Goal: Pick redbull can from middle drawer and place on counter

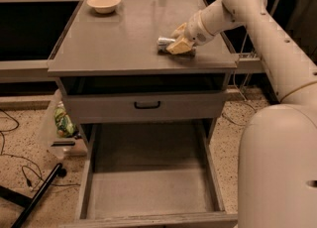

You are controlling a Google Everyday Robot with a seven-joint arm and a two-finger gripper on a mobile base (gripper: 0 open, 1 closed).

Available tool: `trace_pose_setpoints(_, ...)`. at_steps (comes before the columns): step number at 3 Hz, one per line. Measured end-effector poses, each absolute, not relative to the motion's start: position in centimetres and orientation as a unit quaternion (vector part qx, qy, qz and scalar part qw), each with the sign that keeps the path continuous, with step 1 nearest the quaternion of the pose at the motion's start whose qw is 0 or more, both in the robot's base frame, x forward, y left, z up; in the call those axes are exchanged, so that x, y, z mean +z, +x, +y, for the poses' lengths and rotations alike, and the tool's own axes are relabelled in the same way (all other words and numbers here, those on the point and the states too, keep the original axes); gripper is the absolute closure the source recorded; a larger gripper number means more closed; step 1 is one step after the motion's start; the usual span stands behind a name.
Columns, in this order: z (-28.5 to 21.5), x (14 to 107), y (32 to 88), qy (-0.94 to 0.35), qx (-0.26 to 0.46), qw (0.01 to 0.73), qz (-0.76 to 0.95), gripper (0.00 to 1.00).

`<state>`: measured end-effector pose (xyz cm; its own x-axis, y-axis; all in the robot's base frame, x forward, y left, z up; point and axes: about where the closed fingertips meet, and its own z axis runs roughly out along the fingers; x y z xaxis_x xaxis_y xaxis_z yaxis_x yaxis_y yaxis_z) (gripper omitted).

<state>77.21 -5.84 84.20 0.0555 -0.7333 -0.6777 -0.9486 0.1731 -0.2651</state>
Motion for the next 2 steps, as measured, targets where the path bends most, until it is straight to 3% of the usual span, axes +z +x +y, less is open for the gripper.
trace_pose_setpoints(2,-5.84,84.2,77.21,-0.626,0.146,0.368,0.671,0.58)
